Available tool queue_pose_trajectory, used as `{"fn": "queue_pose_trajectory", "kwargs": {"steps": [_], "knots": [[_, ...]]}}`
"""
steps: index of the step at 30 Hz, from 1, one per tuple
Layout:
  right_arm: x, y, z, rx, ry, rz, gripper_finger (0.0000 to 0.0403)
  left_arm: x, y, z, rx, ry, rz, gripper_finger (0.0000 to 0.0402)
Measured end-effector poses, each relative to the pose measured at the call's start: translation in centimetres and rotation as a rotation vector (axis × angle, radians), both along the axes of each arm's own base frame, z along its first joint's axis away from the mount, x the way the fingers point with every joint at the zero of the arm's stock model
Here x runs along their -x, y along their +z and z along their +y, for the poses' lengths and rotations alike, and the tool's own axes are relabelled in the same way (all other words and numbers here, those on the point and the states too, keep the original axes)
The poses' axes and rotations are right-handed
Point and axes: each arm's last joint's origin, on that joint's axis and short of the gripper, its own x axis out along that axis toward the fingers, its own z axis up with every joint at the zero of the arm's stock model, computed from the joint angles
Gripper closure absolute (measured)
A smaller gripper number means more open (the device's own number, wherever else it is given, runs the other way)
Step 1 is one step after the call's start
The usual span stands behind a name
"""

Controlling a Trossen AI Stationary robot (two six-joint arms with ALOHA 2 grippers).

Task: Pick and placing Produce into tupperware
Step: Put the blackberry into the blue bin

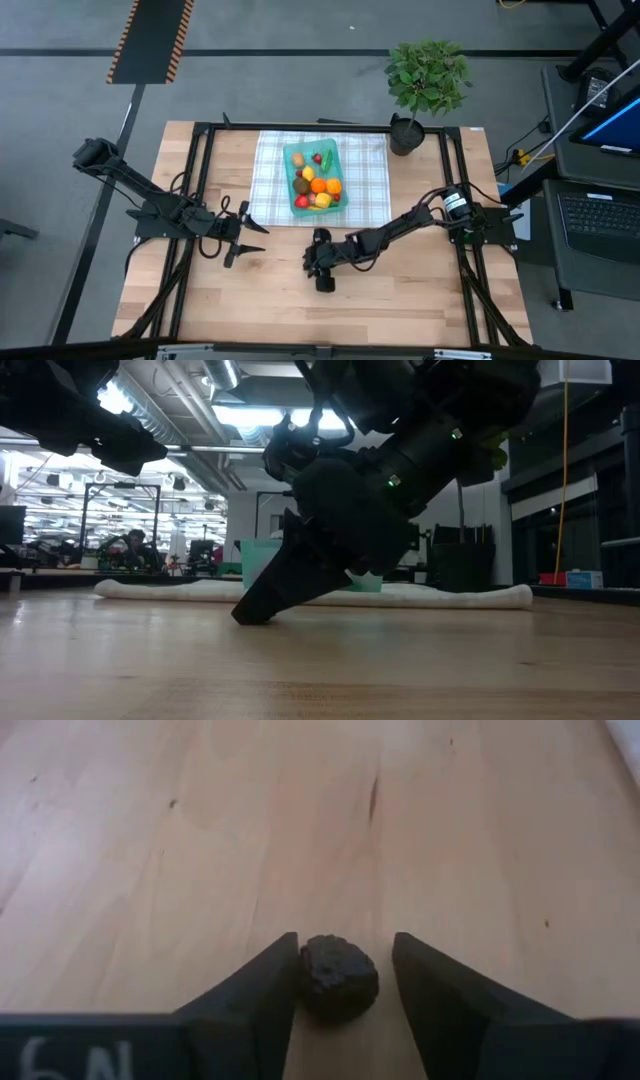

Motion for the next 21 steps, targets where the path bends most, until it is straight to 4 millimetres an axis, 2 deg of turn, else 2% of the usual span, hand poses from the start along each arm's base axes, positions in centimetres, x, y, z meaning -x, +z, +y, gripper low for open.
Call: {"fn": "queue_pose_trajectory", "kwargs": {"steps": [10, 16, 21], "knots": [[-0.2, 0.0, -1.0, -0.048, 0.019, 0.018, 0.0299, 0.0, 0.0, 0.0, 0.000, 0.000, 0.000, 0.0179], [-0.4, 0.1, -1.8, -0.066, 0.017, 0.022, 0.0289, 0.0, 0.0, 0.0, 0.000, 0.000, 0.000, 0.0182], [0.1, 1.5, -2.9, -0.075, 0.011, 0.070, 0.0300, 0.0, 0.0, 0.0, 0.020, 0.005, 0.002, 0.0181]]}}
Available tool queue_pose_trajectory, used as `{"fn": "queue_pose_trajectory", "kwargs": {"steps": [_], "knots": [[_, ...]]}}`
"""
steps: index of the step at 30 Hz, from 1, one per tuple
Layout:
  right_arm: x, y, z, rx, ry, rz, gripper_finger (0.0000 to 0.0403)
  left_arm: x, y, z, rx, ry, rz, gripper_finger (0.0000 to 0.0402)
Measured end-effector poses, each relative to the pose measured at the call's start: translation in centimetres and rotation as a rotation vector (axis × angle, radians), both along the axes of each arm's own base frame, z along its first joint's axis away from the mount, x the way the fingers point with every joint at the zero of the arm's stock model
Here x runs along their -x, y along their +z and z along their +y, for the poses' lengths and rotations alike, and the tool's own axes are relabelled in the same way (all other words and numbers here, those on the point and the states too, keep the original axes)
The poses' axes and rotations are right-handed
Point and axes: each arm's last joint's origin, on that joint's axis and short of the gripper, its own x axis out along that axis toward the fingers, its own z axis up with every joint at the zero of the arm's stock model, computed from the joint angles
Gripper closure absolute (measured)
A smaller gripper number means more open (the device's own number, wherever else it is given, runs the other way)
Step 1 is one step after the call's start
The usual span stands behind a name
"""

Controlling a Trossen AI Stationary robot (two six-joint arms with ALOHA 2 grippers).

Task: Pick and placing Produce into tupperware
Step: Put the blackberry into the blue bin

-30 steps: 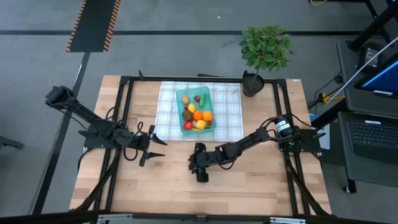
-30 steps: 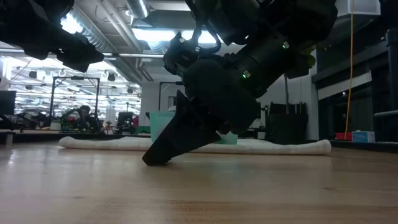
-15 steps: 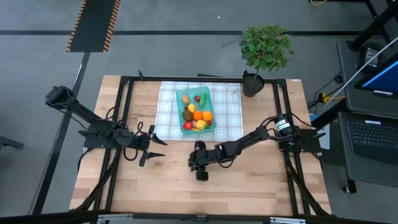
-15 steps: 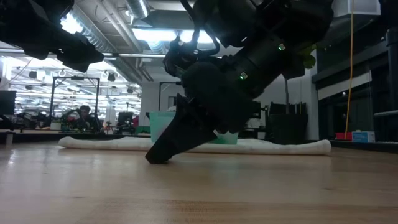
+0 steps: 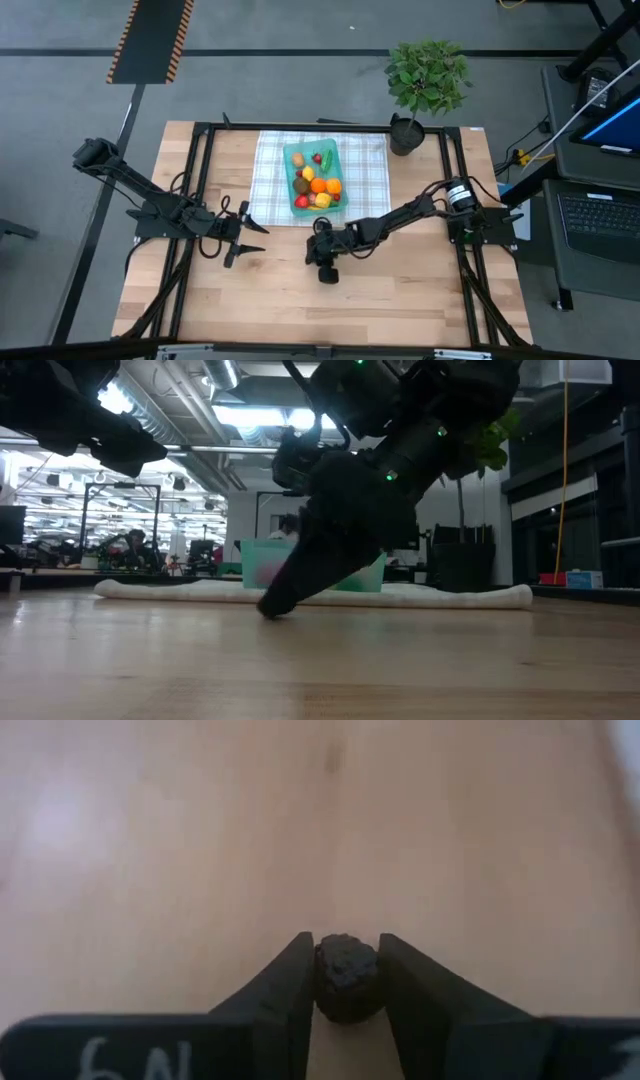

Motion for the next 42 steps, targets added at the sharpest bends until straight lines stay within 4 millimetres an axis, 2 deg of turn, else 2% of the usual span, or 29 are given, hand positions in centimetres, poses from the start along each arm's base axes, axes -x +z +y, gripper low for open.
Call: {"fn": "queue_pose_trajectory", "kwargs": {"steps": [7, 14, 20, 26, 32, 39, 42], "knots": [[1.1, 5.2, -2.4, 0.026, -0.041, -0.008, 0.0303, 0.0, 0.0, 0.0, 0.000, 0.001, 0.002, 0.0182], [2.4, 8.4, -4.1, 0.060, -0.068, -0.004, 0.0299, 0.0, 0.0, 0.0, -0.005, 0.000, 0.004, 0.0179], [3.7, 10.6, -4.6, 0.161, -0.100, -0.027, 0.0304, 0.0, -0.1, 0.0, -0.008, 0.000, 0.004, 0.0183], [6.1, 9.4, -5.0, 0.164, -0.138, -0.078, 0.0304, -0.1, -0.1, 0.3, -0.008, 0.019, 0.005, 0.0179], [8.8, 8.4, -5.4, 0.120, -0.170, -0.272, 0.0304, -0.3, -0.1, 0.8, -0.008, 0.049, 0.004, 0.0182], [11.6, 7.5, -5.6, 0.090, -0.106, -0.617, 0.0304, -0.6, 0.0, 1.4, -0.004, 0.091, -0.004, 0.0179], [12.8, 6.9, -5.7, 0.064, -0.102, -0.688, 0.0304, -0.6, 0.0, 1.6, -0.004, 0.102, -0.004, 0.0179]]}}
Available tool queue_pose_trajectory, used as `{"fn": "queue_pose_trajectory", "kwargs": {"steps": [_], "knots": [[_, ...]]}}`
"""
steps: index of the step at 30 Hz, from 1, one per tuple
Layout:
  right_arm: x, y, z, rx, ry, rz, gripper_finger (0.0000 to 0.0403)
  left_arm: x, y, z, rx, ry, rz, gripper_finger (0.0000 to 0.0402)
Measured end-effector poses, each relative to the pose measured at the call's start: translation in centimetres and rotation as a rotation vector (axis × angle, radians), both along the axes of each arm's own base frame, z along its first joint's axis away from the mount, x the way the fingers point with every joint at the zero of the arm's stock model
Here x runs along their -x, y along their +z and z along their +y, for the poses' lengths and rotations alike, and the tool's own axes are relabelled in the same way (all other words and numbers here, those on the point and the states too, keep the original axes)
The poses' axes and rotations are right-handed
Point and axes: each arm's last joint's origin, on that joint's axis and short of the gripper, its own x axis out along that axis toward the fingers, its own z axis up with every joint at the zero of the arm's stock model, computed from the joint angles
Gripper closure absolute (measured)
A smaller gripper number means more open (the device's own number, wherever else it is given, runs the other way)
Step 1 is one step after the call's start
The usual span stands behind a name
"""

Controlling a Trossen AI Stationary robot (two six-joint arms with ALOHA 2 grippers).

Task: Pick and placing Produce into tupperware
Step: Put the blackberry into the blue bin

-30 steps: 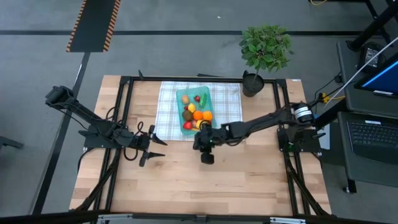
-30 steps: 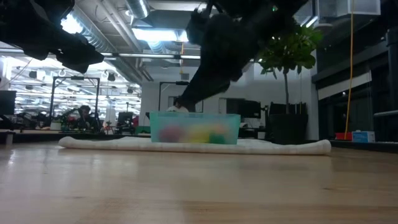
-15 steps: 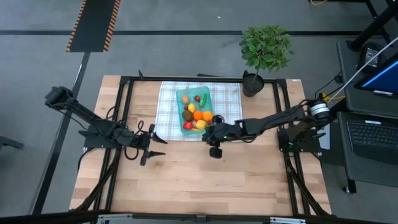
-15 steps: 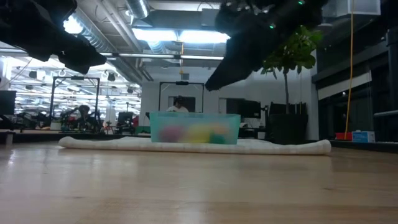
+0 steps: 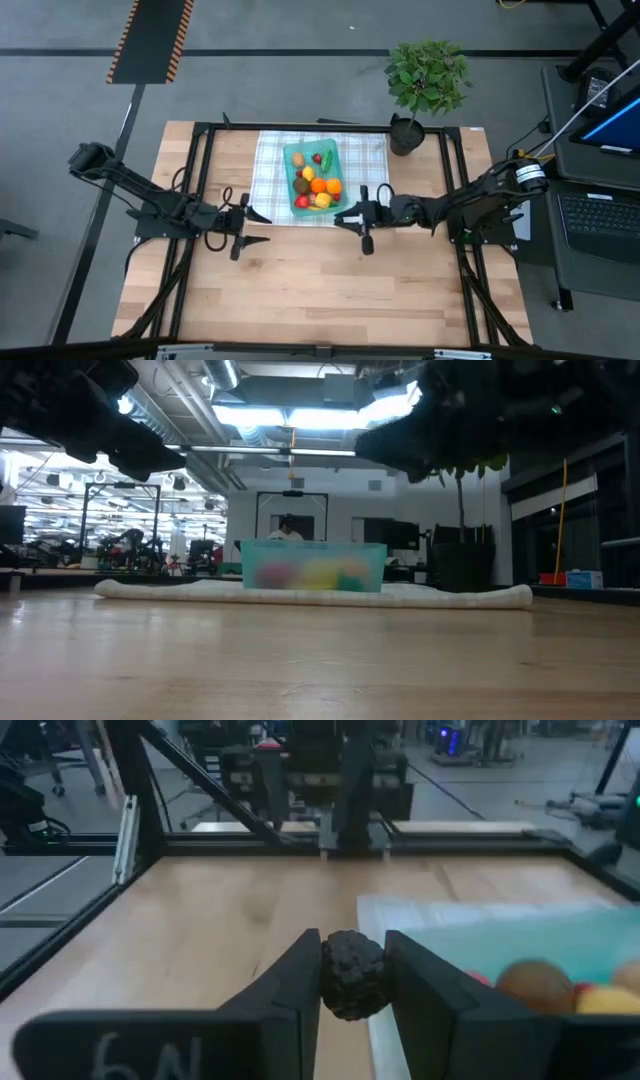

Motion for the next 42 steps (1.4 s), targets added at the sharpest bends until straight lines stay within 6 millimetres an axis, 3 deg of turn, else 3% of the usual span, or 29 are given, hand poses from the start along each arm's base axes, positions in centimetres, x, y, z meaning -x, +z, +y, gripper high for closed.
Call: {"fn": "queue_pose_trajectory", "kwargs": {"steps": [4, 21, 32, 42], "knots": [[0.7, -0.6, -0.3, -0.028, -0.060, -0.016, 0.0304, -0.1, 0.0, 0.3, 0.000, 0.021, 0.000, 0.0183], [0.4, 0.1, -1.3, 0.012, -0.420, -0.041, 0.0304, -0.6, 0.2, 2.6, -0.026, 0.264, -0.023, 0.0180], [0.4, 0.0, -1.4, 0.001, -0.408, -0.037, 0.0304, -0.7, 0.2, 3.5, -0.025, 0.334, -0.027, 0.0182], [-2.1, 2.1, -4.5, 0.025, -0.445, 0.020, 0.0304, -0.7, 0.2, 3.5, -0.026, 0.334, -0.026, 0.0183]]}}
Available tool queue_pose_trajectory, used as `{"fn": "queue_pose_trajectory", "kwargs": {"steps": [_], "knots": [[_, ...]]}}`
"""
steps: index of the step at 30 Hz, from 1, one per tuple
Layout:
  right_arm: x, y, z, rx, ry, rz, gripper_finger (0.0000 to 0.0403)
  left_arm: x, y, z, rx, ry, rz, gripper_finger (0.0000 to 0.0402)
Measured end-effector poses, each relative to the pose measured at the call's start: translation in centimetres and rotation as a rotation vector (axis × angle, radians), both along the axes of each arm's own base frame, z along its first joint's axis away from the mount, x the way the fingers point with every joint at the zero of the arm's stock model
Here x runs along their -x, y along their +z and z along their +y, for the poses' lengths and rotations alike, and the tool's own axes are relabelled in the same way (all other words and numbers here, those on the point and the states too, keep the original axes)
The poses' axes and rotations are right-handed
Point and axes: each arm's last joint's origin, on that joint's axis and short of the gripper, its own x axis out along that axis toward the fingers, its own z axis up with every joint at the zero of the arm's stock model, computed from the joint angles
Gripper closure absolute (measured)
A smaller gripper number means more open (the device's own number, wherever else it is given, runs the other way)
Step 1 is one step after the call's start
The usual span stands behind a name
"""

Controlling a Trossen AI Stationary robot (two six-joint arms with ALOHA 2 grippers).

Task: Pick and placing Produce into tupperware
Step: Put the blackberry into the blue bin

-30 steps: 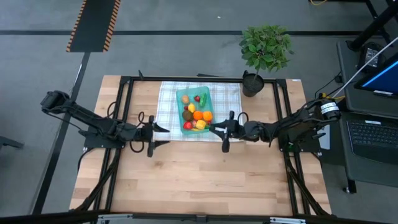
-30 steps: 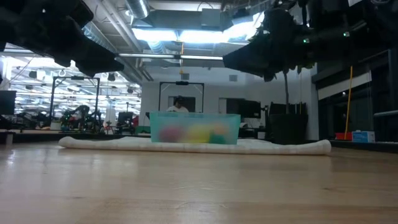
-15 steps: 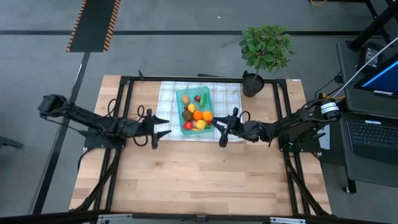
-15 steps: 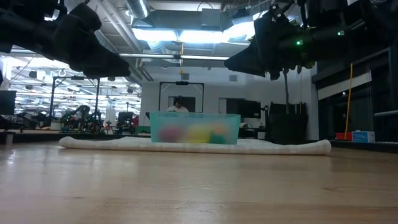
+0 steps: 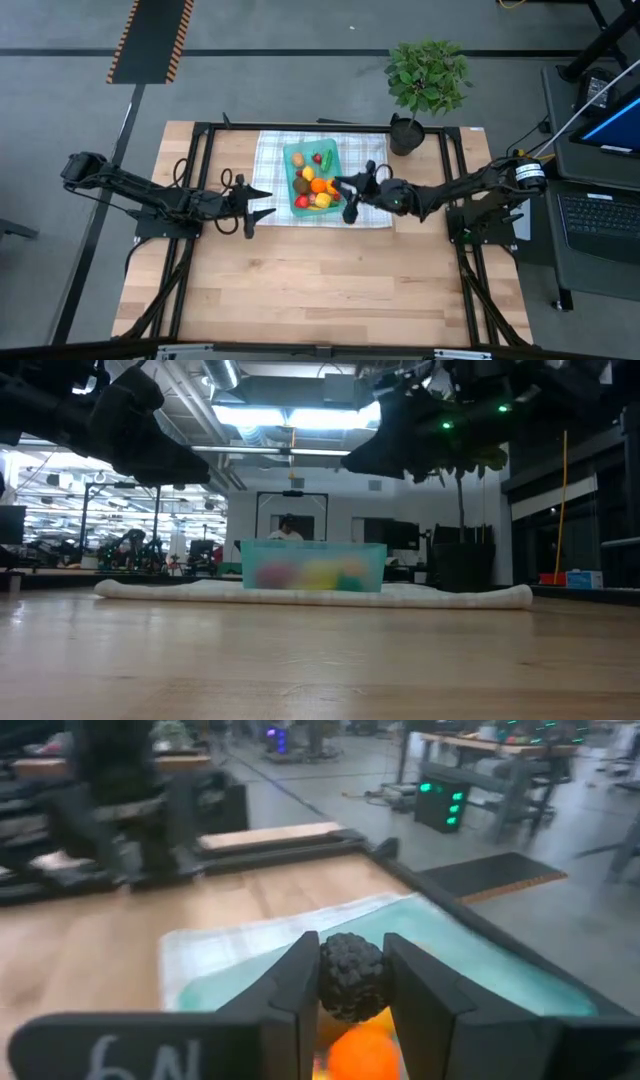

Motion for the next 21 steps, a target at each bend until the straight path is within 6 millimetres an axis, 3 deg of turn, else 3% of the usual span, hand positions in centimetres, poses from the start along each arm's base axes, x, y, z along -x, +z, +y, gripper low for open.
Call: {"fn": "queue_pose_trajectory", "kwargs": {"steps": [7, 21], "knots": [[-0.9, 1.8, -2.5, 0.011, 0.009, -0.049, 0.0304, 0.1, -0.2, 0.0, -0.004, 0.000, 0.022, 0.0178], [-0.7, 1.6, -4.5, -0.068, 0.034, -0.051, 0.0304, 0.2, -0.7, 0.0, -0.020, -0.002, 0.079, 0.0179]]}}
